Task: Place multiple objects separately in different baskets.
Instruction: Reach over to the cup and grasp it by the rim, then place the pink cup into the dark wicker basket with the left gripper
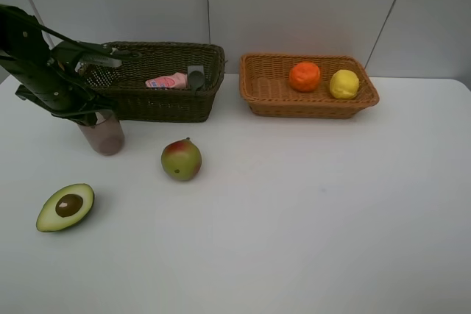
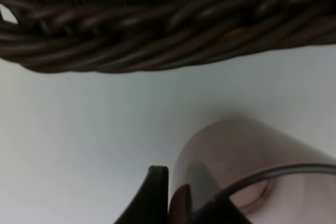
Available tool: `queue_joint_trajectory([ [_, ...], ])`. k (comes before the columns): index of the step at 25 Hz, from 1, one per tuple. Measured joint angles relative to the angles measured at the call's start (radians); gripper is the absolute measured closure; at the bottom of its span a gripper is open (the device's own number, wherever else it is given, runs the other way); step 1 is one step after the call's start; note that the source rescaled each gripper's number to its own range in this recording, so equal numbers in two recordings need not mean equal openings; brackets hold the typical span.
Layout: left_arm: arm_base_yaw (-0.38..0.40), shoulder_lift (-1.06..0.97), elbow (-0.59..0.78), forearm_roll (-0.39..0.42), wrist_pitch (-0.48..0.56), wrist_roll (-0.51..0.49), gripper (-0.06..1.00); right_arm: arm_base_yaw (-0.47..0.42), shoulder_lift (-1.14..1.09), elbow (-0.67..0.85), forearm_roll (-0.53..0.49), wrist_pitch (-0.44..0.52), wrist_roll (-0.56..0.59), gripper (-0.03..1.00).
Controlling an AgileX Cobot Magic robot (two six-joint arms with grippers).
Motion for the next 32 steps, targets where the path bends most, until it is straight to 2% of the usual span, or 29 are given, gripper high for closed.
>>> queue_joint_trajectory([
  [9, 0.0, -0.005, -0.007, -0.001, 0.076, 0.008, 0.94, 0.0, 0.0, 0.0, 0.0, 0.0, 0.0, -0.03],
  [17, 0.0, -0.089, -0.01, -0.006, 0.209, 0.013, 0.94, 0.0, 0.0, 0.0, 0.0, 0.0, 0.0, -0.03],
  [19, 0.0, -0.115, -0.028, -0.015, 0.268, 0.015, 0.94, 0.0, 0.0, 0.0, 0.0, 0.0, 0.0, -0.03],
  [26, 0.0, -0.147, -0.222, -0.062, 0.536, 0.058, 0.94, 0.0, 0.0, 0.0, 0.0, 0.0, 0.0, -0.03],
  [29, 0.0, -0.149, -0.336, -0.075, 0.618, 0.084, 0.94, 0.0, 0.0, 0.0, 0.0, 0.0, 0.0, -0.03],
  [32, 0.0, -0.15, -0.44, -0.077, 0.656, 0.111, 0.94, 0.0, 0.0, 0.0, 0.0, 0.0, 0.0, -0.03],
])
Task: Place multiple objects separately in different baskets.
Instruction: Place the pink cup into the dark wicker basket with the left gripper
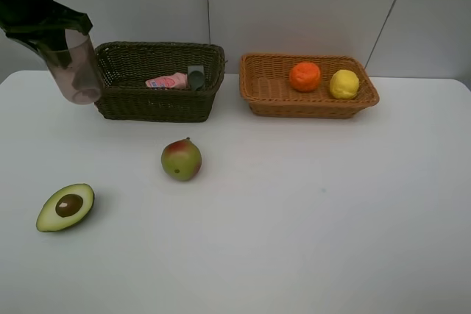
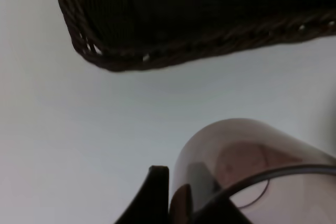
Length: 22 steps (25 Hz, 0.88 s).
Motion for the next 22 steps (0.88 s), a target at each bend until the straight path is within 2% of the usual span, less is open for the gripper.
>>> queue_joint_trajectory([
  [6, 0.0, 0.024, -0.159, -0.002, -0.005, 0.047, 0.94, 0.0, 0.0, 0.0, 0.0, 0.0, 0.0, -0.03],
  [10, 0.0, 0.073, -0.209, -0.002, -0.109, 0.078, 0.94, 0.0, 0.0, 0.0, 0.0, 0.0, 0.0, -0.03],
  [16, 0.0, 0.157, -0.213, -0.002, -0.295, 0.12, 0.94, 0.0, 0.0, 0.0, 0.0, 0.0, 0.0, -0.03],
  [22, 0.0, 0.26, -0.213, -0.002, -0.377, 0.143, 0.94, 0.0, 0.0, 0.0, 0.0, 0.0, 0.0, -0.03],
])
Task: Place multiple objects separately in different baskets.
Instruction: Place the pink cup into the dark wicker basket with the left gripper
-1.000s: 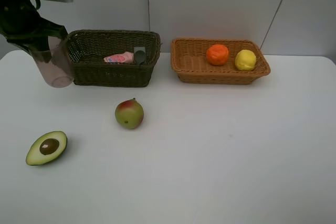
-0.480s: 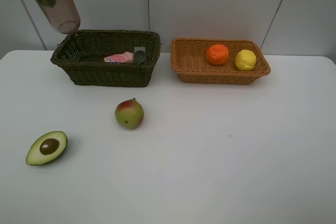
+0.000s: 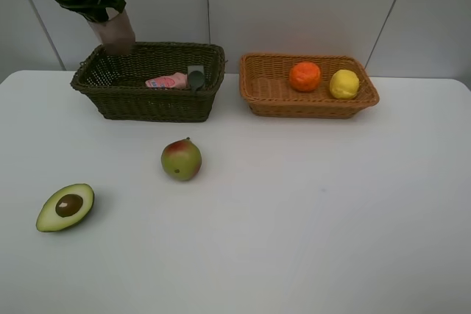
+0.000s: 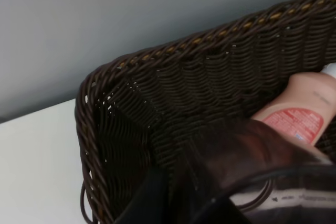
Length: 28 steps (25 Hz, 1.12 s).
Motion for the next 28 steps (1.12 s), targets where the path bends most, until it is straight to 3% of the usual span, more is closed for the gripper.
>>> queue_joint_trajectory([
  [22, 0.0, 0.092, 0.0, 0.0, -0.027, 0.001, 0.92, 0.0, 0.0, 0.0, 0.0, 0.0, 0.0, -0.03],
  [24, 0.0, 0.092, 0.0, 0.0, -0.024, 0.001, 0.8, 0.0, 0.0, 0.0, 0.0, 0.0, 0.0, -0.03],
  [28, 0.0, 0.092, 0.0, 0.001, -0.02, 0.001, 0.24, 0.0, 0.0, 0.0, 0.0, 0.0, 0.0, -0.03],
])
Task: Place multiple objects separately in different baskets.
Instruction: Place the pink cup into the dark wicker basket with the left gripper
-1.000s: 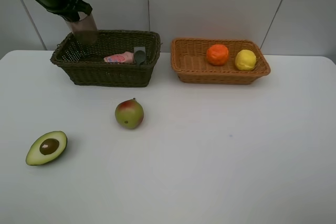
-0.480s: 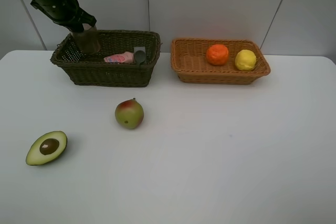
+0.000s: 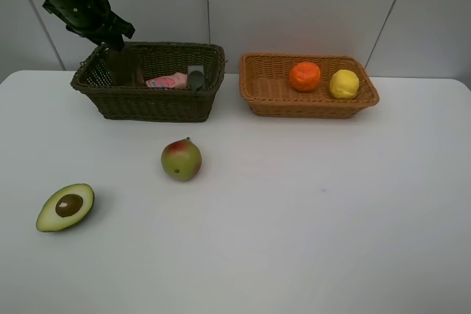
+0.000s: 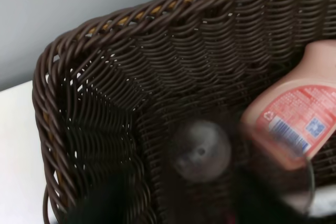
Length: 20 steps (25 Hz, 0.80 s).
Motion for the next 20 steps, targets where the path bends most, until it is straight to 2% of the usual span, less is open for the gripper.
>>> queue_joint_trajectory([
  [2, 0.0, 0.0, 0.0, 0.004, 0.001, 0.0, 0.05, 0.0, 0.0, 0.0, 0.0, 0.0, 0.0, -0.03],
  [5, 0.0, 0.0, 0.0, 0.035, 0.009, -0.001, -0.03, 0.0, 0.0, 0.0, 0.0, 0.0, 0.0, -0.03],
  [11, 0.0, 0.0, 0.0, 0.105, 0.011, -0.019, -0.04, 0.0, 0.0, 0.0, 0.0, 0.0, 0.0, -0.03],
  [20, 0.0, 0.0, 0.0, 0.103, 0.017, -0.021, -0.04, 0.0, 0.0, 0.0, 0.0, 0.0, 0.0, -0.03],
])
